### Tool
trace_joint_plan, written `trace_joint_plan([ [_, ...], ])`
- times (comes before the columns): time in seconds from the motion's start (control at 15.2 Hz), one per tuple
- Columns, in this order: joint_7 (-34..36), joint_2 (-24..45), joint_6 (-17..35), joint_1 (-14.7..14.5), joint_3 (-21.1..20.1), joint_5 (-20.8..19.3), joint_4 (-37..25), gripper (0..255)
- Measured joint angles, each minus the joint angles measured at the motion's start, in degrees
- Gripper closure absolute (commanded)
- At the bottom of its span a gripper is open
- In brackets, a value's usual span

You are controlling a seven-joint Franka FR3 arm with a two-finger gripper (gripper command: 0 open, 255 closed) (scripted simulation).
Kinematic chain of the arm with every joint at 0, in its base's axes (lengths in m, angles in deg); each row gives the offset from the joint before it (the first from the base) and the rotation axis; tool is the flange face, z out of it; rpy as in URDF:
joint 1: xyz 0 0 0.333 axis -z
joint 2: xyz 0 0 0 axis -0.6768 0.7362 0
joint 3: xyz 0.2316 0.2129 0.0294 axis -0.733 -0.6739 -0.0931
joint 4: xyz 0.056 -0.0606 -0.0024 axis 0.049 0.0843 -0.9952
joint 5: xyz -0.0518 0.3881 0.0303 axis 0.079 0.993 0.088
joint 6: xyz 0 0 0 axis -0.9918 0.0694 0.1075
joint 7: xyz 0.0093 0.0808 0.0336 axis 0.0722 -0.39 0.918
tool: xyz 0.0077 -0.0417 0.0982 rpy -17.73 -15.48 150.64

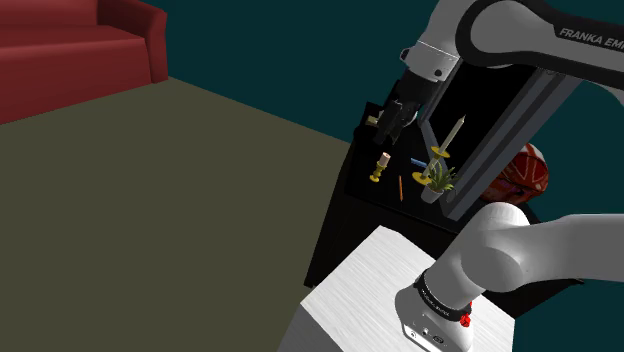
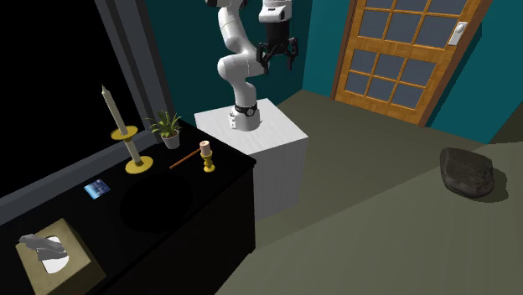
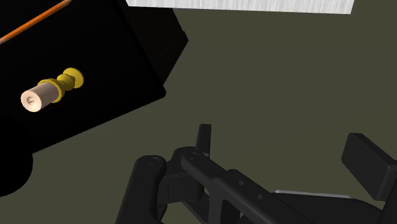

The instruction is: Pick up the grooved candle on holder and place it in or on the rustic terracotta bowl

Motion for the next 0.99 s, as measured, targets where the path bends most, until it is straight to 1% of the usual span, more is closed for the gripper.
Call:
trace_joint_plan([
  [0.13, -0.5, 0.3, 0.5, 0.2, 0.5, -0.3, 0.2, 0],
  [0.26, -2.2, 0.6, 1.9, 1.1, 2.3, -1.5, 1.4, 0],
  [0.53, -6.6, 4.8, 6.9, 3.1, 6.8, -4.3, 2.2, 0],
  [0.79, -10.5, 7.7, 11.3, 4.9, 10.8, -6.4, 3.6, 0],
  [0.99, -13.8, 11.6, 15.4, 6.1, 14.2, -7.8, 3.6, 0],
])
